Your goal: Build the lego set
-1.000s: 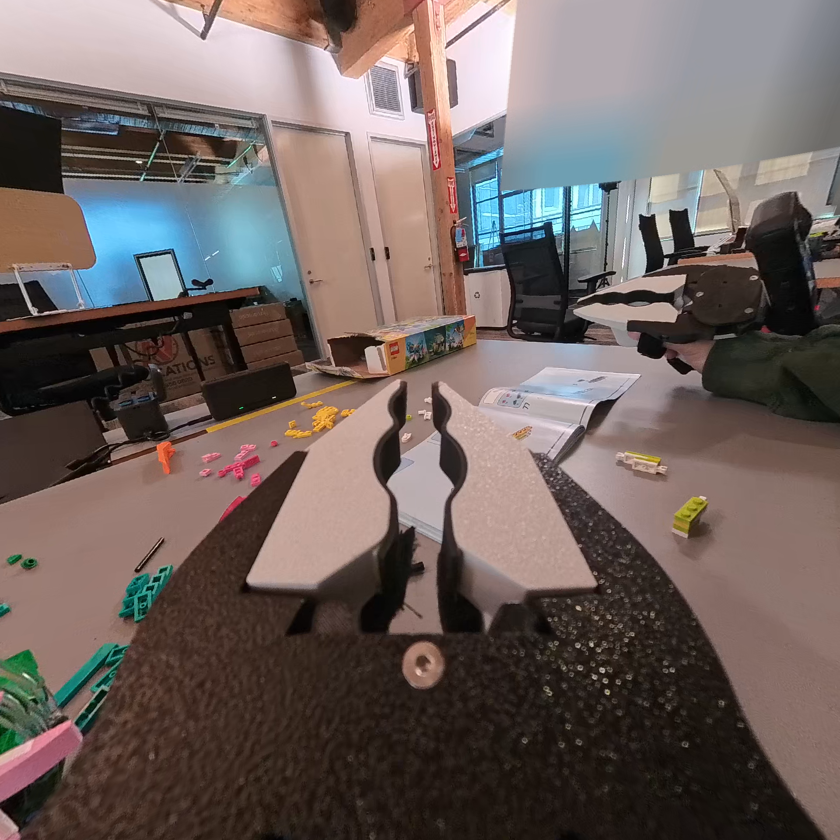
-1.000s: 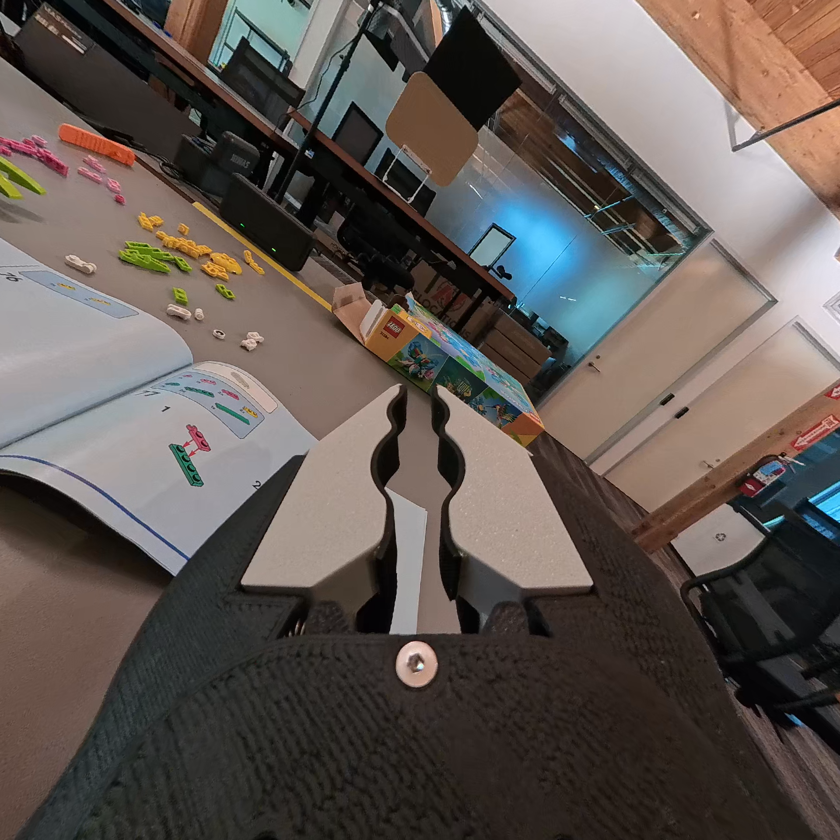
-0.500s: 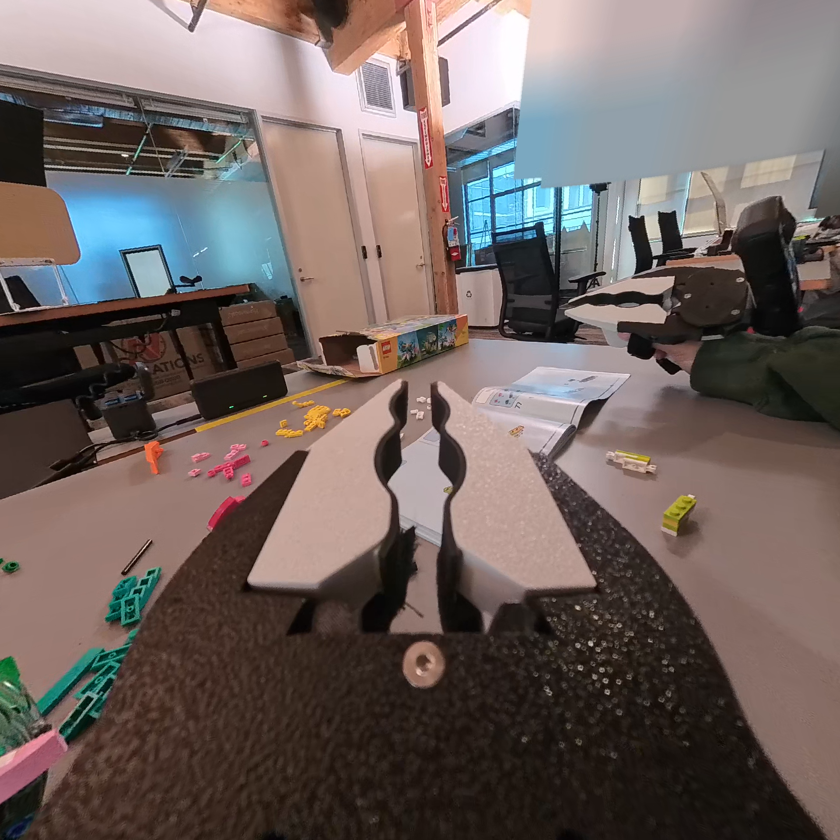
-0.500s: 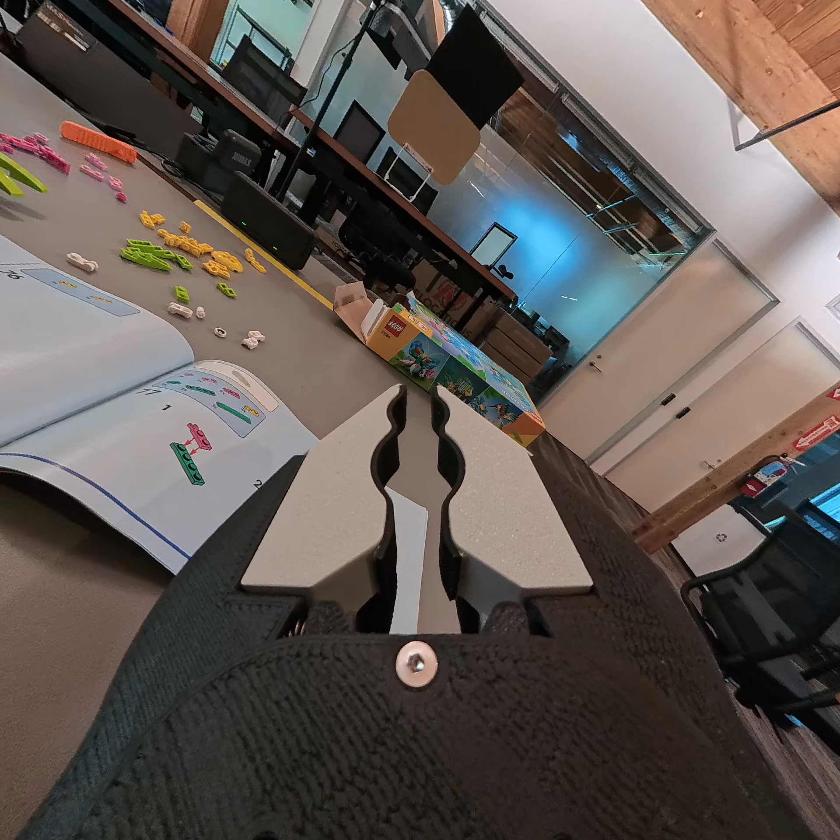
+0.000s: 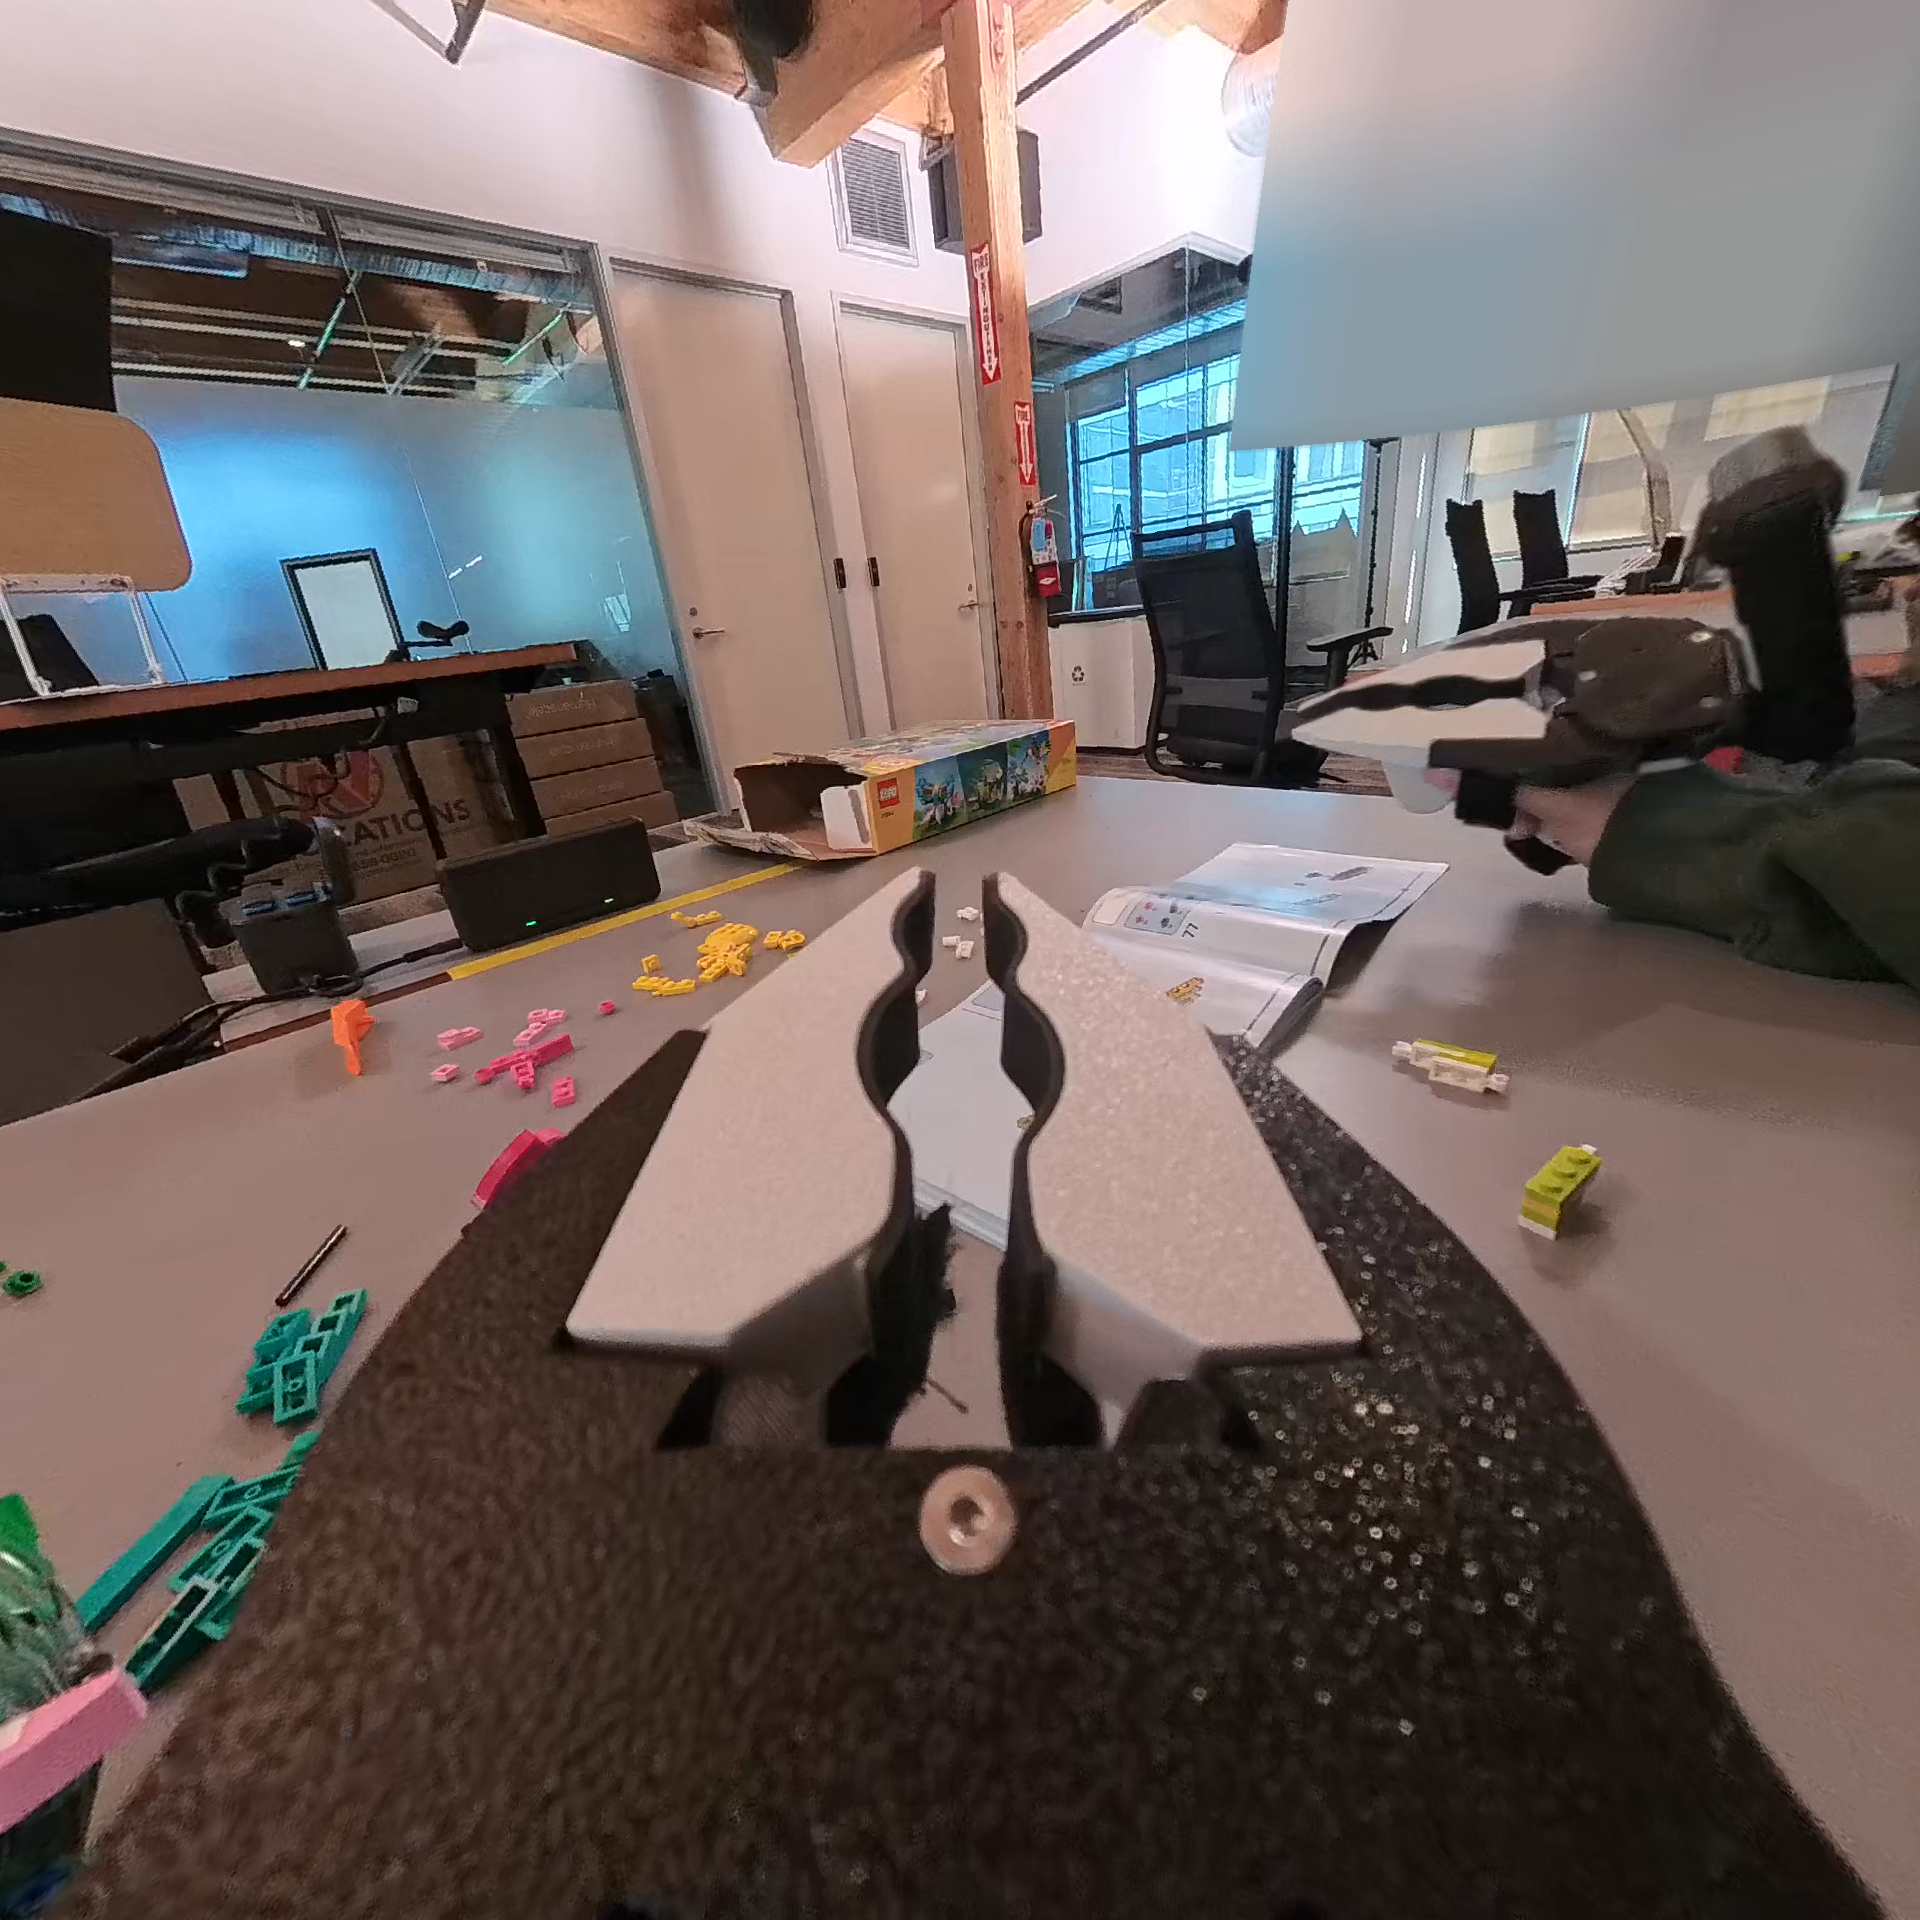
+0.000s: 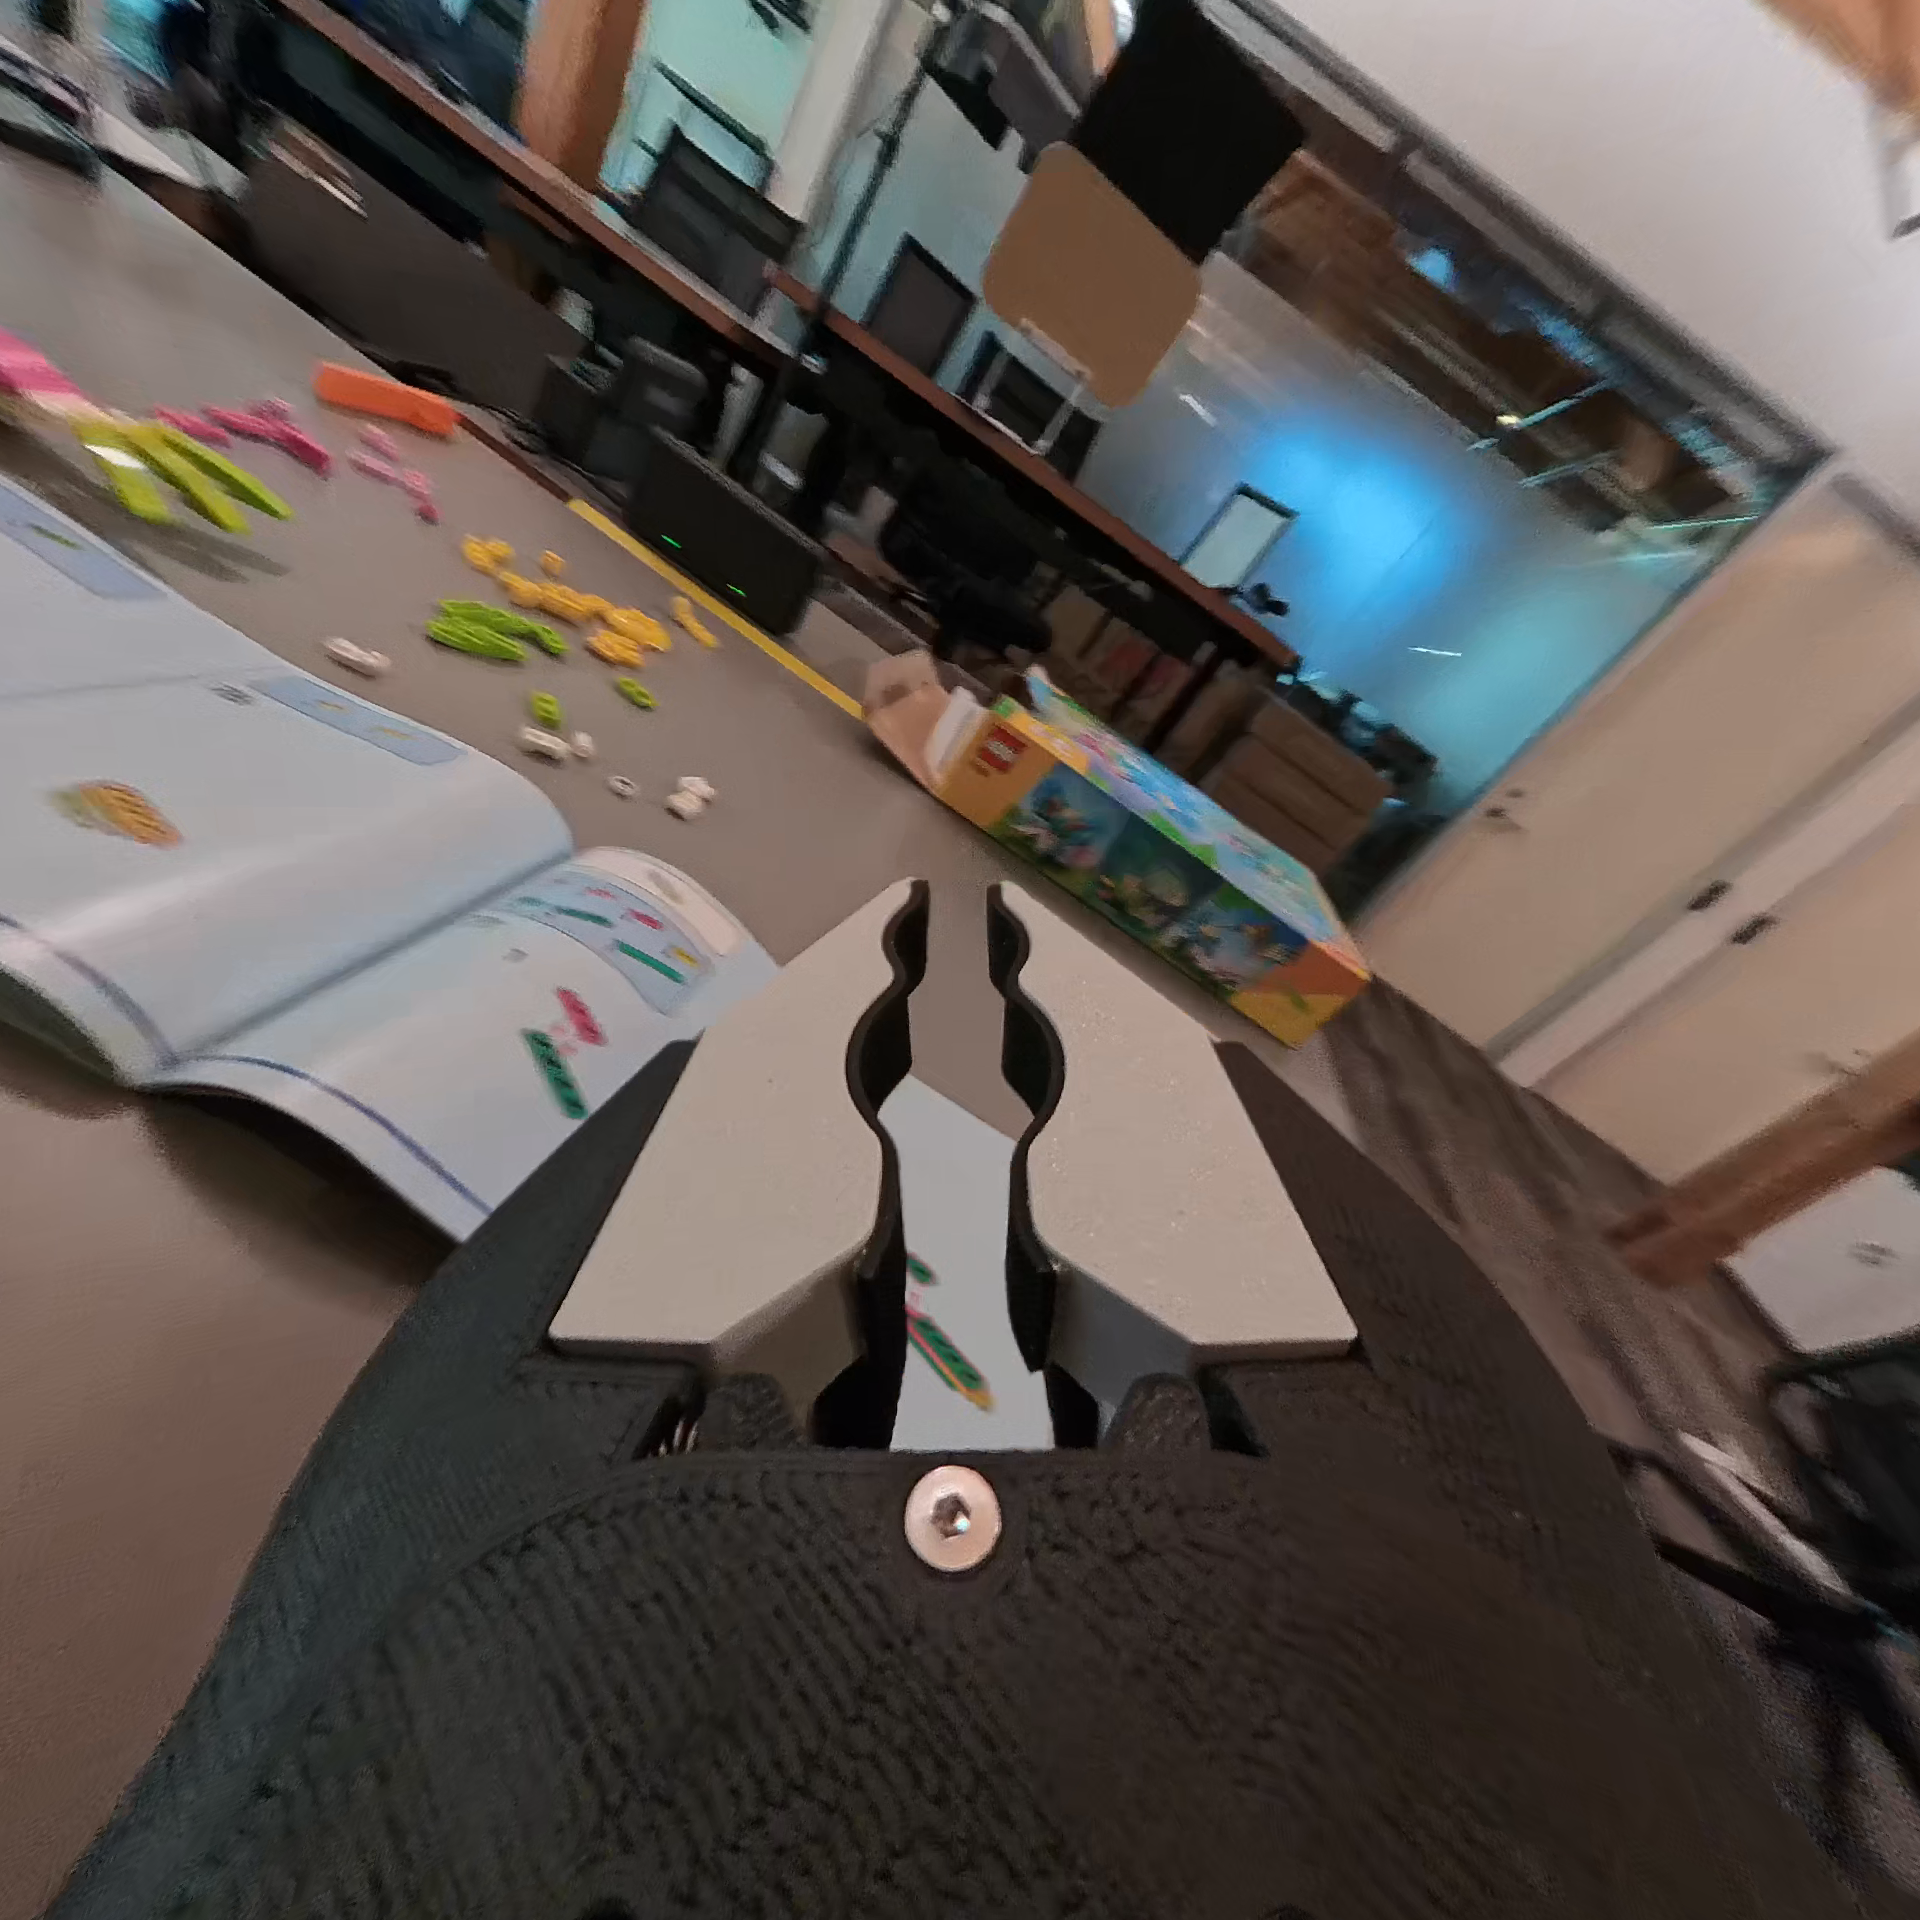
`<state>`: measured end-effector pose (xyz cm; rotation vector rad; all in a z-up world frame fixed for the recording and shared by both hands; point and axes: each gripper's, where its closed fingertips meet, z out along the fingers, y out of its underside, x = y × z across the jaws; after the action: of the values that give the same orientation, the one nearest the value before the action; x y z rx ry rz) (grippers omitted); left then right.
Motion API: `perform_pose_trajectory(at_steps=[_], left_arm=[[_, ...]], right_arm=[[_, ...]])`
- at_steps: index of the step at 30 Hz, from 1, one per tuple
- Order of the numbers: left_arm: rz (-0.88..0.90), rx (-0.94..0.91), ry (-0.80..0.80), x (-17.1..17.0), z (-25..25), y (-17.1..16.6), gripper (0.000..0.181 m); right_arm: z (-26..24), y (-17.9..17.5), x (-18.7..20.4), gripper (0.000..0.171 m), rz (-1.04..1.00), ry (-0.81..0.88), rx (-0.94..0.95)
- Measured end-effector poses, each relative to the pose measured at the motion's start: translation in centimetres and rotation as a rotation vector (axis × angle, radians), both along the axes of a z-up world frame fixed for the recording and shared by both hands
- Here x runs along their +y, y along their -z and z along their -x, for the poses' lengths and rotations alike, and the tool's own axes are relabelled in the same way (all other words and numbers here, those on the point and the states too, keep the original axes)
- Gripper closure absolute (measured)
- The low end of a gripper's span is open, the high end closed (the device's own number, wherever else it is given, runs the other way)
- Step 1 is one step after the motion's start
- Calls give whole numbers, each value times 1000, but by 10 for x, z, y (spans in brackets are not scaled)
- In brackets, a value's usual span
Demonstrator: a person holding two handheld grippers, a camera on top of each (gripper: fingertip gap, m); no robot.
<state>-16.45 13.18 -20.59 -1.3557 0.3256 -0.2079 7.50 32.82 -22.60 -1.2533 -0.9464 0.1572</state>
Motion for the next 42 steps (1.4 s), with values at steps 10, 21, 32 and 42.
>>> perform_pose_trajectory(at_steps=[10,21,32,42], left_arm=[[5,-33,12,1,3,-1,174],[21,-31,28,4,3,1,173],[20,-38,31,4,4,1,173],[19,-40,32,4,4,1,173]], right_arm=[[174,35,28,148,770,-305,-151],[260,84,106,139,949,-237,-276],[263,100,117,150,896,-159,-402],[263,43,55,157,555,-595,-411]])
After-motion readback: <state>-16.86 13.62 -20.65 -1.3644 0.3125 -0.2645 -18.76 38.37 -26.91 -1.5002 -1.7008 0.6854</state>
